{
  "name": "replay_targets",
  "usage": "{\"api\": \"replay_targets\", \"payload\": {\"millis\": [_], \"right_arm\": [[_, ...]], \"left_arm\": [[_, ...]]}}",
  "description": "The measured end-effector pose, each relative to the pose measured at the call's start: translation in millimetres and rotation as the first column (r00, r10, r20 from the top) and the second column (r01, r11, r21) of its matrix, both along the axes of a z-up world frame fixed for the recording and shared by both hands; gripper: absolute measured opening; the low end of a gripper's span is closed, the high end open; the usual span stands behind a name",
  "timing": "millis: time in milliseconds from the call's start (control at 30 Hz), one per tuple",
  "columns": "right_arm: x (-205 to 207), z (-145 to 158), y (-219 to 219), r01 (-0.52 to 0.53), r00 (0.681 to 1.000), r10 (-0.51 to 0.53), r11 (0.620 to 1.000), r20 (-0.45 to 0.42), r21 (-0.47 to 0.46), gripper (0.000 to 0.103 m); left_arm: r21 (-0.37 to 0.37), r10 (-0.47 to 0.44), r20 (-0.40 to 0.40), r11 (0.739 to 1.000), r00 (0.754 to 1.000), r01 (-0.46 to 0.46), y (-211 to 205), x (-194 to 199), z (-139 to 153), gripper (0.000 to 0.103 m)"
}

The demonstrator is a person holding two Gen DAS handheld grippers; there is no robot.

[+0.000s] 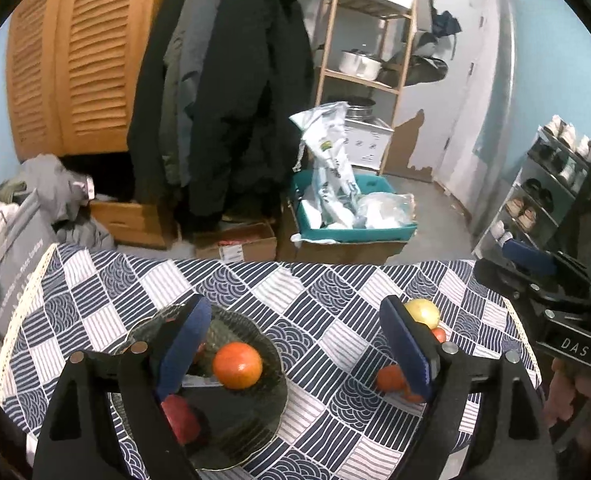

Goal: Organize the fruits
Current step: 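Move both open tools back toward the loose oranges on the cloth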

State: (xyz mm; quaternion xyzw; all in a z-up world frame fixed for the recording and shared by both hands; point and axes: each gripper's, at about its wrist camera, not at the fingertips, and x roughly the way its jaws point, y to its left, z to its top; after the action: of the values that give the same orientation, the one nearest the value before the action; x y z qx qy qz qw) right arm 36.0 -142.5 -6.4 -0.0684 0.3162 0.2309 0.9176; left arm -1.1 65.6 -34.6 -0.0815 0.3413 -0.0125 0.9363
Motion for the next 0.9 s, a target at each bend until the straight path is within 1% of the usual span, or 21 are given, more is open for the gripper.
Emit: {"api": "replay_targets", "payload": {"millis": [233, 367, 533, 600, 700, 900], "right_arm": [[-6, 2, -32, 0.039, 0.999, -0.04, 0.999, 0.003, 0.012, 0.074], [-8, 2, -49, 0.06, 0.998, -0.061, 0.998, 0.002, 0.018, 0.074], [-9, 1, -67, 0.089, 0.996, -0.089, 0.996, -0.005, 0.023, 0.074], [-8, -2, -74, 0.103, 0.995, -0.102, 0.994, -0.012, 0.022, 0.074], [-5, -7, -82, 0.118, 0.993, -0.118, 0.993, -0.03, 0.018, 0.074], [5, -29, -94, 0.139, 0.985, -0.136, 0.99, -0.104, 0.015, 0.074]], "left_arm": [[0.009, -0.044, 0.0, 0.999, 0.999, 0.044, -23, 3, 4, 0.088], [0.024, -0.059, 0.015, 0.998, 0.998, 0.059, -35, 1, 7, 0.093], [0.041, -0.077, 0.022, 0.996, 0.997, 0.076, -48, 3, 8, 0.096], [0.047, -0.083, 0.021, 0.996, 0.996, 0.082, -53, 5, 6, 0.099], [0.068, -0.101, 0.018, 0.993, 0.995, 0.1, -63, 8, 0, 0.1], [0.115, -0.146, -0.032, 0.982, 0.989, 0.149, -83, 19, -20, 0.1]]}}
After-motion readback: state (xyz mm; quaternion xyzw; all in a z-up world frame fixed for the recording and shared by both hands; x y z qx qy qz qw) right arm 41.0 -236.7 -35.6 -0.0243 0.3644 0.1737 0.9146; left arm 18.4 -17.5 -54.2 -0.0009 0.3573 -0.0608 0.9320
